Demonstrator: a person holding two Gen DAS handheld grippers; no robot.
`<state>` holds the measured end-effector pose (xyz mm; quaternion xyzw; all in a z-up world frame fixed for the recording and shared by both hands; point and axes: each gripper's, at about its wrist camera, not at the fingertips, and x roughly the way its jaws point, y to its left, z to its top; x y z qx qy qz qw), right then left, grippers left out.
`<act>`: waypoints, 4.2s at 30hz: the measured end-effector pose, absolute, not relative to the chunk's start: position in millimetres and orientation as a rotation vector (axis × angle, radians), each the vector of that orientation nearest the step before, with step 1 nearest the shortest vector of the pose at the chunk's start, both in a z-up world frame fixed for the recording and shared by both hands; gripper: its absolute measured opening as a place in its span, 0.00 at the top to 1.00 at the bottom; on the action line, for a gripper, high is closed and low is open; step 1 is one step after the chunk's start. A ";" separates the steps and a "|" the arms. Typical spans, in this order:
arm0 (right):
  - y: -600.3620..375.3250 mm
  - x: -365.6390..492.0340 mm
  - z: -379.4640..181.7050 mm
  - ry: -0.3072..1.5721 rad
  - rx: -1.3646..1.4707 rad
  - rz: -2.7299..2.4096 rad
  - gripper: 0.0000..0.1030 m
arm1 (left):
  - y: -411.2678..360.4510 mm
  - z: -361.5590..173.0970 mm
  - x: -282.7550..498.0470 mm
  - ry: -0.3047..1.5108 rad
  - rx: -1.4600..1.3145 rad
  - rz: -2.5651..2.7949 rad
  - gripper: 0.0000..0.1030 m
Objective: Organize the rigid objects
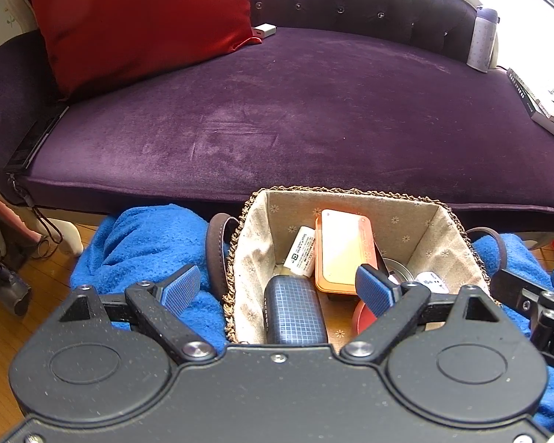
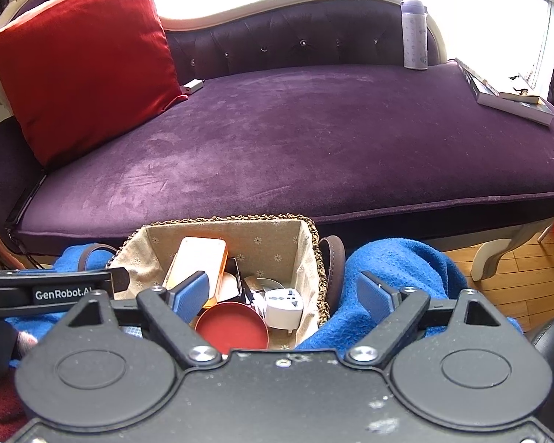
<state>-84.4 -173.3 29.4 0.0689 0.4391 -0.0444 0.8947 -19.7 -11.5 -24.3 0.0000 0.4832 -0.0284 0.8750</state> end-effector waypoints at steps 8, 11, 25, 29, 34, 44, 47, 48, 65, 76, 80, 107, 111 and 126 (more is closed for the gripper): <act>-170.3 -84.5 29.7 0.912 0.116 -0.111 0.05 | -12.1 -24.9 -18.7 1.016 0.011 -0.052 0.15; -171.3 -84.5 29.9 0.913 0.123 -0.117 0.01 | -12.3 -24.8 -18.6 1.014 0.014 -0.050 0.15; -168.5 -80.1 26.7 0.959 0.091 -0.147 0.00 | -13.5 -25.7 -18.9 1.018 0.026 -0.039 0.10; -170.5 -78.8 25.7 0.972 0.106 -0.143 0.00 | -13.3 -26.8 -18.3 1.026 0.028 -0.032 0.10; -168.8 -75.5 23.2 1.006 0.093 -0.146 0.00 | -13.6 -29.3 -17.7 1.046 0.036 -0.015 0.08; -167.8 -74.9 21.2 1.020 0.087 -0.142 0.00 | -15.3 -29.1 -18.3 1.045 0.046 -0.013 0.06; -167.5 -73.4 20.9 1.024 0.087 -0.143 0.00 | -15.8 -29.1 -18.2 1.050 0.051 -0.011 0.05; -167.5 -73.3 20.8 1.025 0.088 -0.144 0.00 | -15.8 -28.9 -18.3 1.050 0.052 -0.010 0.05; -168.7 -69.8 16.4 1.043 0.096 -0.145 0.00 | -19.0 -35.0 -14.6 1.118 0.099 0.000 0.05; -168.7 -68.8 15.1 1.047 0.100 -0.145 0.00 | -17.5 -35.4 -13.5 1.128 0.091 -0.008 0.05; -168.7 -68.9 15.2 1.046 0.100 -0.145 0.00 | -17.5 -34.8 -14.1 1.128 0.091 -0.010 0.05; -169.9 -69.7 15.5 1.044 0.109 -0.145 0.00 | -17.5 -35.2 -13.4 1.130 0.097 -0.018 0.06; -170.1 -69.7 15.5 1.044 0.109 -0.145 0.00 | -17.7 -35.1 -13.5 1.130 0.098 -0.019 0.06; -170.4 -69.8 15.3 1.046 0.115 -0.145 0.00 | -16.8 -36.1 -13.7 1.132 0.096 -0.018 0.06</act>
